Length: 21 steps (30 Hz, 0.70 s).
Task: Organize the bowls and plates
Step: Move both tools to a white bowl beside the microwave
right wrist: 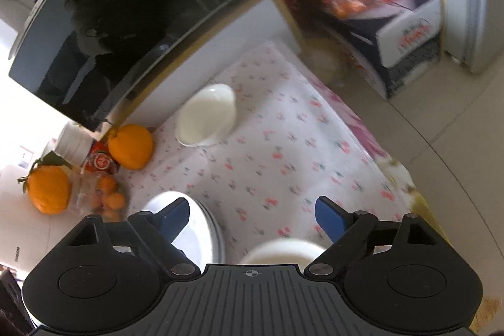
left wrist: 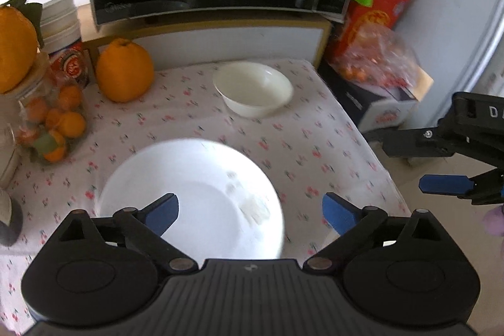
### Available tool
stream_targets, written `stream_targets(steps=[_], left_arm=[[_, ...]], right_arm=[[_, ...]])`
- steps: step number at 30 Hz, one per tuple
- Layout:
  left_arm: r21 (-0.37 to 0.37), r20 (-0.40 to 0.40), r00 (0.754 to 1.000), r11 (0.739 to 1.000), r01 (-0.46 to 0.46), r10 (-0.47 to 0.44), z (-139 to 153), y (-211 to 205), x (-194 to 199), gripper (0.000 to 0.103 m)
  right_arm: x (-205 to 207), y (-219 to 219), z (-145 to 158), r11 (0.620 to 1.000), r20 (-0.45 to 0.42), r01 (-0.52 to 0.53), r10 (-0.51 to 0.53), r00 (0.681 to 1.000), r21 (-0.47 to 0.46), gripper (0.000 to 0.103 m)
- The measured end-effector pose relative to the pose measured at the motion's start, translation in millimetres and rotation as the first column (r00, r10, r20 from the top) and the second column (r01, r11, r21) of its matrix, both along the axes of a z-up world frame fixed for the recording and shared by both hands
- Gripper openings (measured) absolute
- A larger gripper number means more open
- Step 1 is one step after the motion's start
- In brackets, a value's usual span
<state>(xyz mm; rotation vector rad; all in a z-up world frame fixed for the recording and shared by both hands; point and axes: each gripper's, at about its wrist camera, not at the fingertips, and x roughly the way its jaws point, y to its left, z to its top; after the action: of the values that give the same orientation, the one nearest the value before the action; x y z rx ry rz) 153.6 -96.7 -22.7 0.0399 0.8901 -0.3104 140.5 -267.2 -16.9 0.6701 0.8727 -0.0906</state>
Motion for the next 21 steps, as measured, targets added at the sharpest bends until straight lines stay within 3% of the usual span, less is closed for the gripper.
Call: stream_targets(steps=[10,21], left_arm=[[0.043,0.047,0.999,0.999,-0.014,0.012,4,9,51,0.101],[-0.035,0.078,0.996,0.998,-0.044,0.047,-15,13,110,0.097]], right_arm=[[66,1,-6,0.997,0.013,-0.068,0.068,0.998,0.028,0.09],[116,-19,-48,0.969,0.088,-0.098,0.08,0.993,0.226,0.09]])
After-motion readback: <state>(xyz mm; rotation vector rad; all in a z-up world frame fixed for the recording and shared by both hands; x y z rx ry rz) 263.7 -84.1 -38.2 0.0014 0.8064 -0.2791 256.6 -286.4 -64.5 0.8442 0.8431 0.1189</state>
